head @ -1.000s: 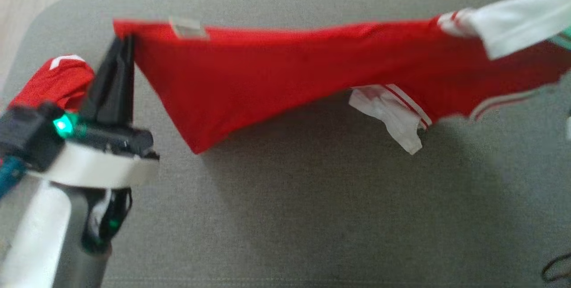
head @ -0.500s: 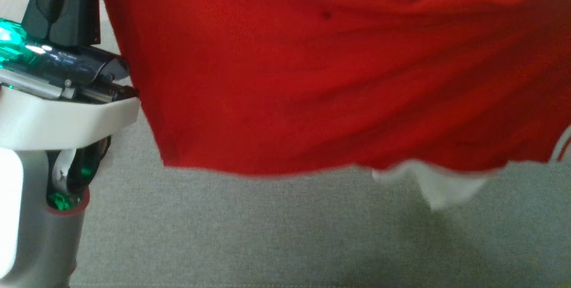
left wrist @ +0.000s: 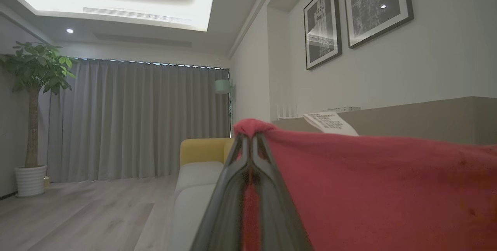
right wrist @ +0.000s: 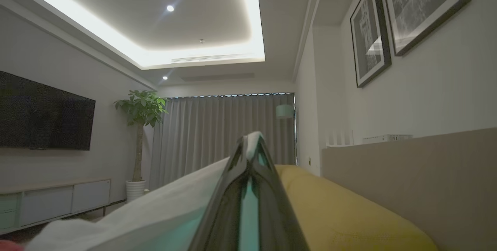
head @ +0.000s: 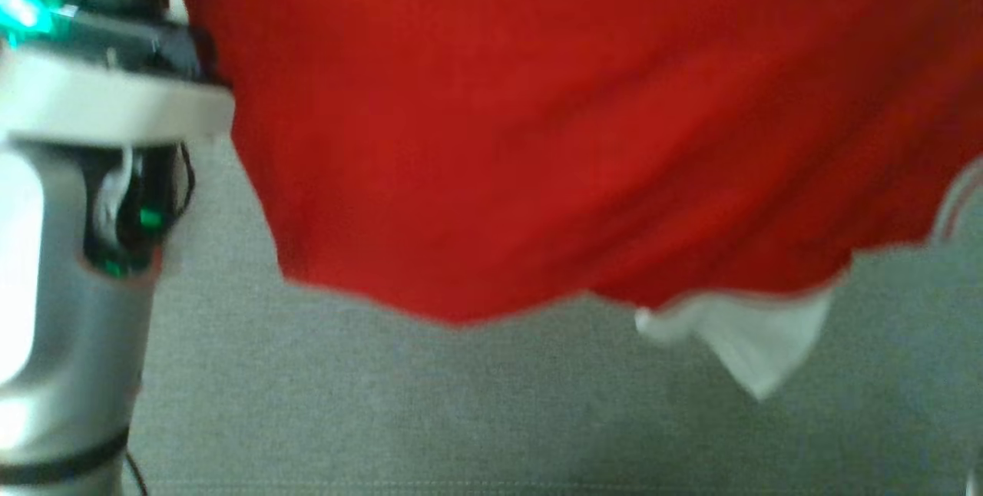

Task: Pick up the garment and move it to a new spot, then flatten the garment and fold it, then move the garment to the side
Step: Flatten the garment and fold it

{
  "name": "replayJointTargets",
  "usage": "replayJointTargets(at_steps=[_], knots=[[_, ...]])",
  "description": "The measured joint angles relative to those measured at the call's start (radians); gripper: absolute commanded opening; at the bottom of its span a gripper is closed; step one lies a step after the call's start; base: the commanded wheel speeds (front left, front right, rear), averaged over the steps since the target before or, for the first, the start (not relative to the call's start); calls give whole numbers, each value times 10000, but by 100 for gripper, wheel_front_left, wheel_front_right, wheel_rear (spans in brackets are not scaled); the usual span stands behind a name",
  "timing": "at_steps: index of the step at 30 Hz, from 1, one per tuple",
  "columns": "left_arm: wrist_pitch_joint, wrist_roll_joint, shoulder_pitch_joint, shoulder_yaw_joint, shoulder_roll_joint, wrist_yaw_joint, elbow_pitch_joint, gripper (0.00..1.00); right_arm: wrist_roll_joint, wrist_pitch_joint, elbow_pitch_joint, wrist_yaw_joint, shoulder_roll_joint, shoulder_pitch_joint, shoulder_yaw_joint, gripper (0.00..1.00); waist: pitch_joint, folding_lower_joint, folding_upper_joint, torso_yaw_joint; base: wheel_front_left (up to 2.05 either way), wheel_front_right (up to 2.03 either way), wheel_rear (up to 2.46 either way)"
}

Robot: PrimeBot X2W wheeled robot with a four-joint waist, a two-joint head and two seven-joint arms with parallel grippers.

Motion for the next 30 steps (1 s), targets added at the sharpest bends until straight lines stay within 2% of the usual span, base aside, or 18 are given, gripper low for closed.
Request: replayJointTargets(at_steps=[3, 4, 11, 14, 19, 24, 30], knots=[[-347, 2, -1140, -10, -205, -167, 1127, 0, 15, -253, 1091, 0, 2, -1194, 391, 0, 386, 0, 0, 5, 0, 0, 0], [-347, 2, -1140, -10, -205, -167, 1127, 0, 15, -253, 1091, 0, 2, -1194, 391, 0, 386, 0, 0, 5, 0, 0, 0], [-1210, -207, -4112, 0, -976, -608, 4571, 0, 96, -1735, 4801, 0, 17, -4899, 1582, 0, 1381, 0, 0, -2, 0, 0, 0], [-1542, -232, -4926, 8, -1218, -721, 6044, 0, 79, -2416, 6404, 0, 52, -5891, 2268, 0, 1716, 0, 0, -9, 0, 0, 0], [-1726, -102, -5877, 61, -1440, -865, 8297, 0, -36, -2755, 9110, 0, 395, -6905, 3099, 0, 2262, 1, 0, -96, 0, 0, 0], [-1770, -115, -6112, 136, -1724, -1022, 10500, 0, -123, -2757, 11584, 0, 989, -7078, 3655, 0, 2786, 1, 0, -266, 0, 0, 0], [-1791, -134, -6106, 334, -1933, -1133, 12038, 0, -77, -3032, 13482, 0, 1398, -7077, 3958, 0, 3358, 1, 0, -356, 0, 0, 0]])
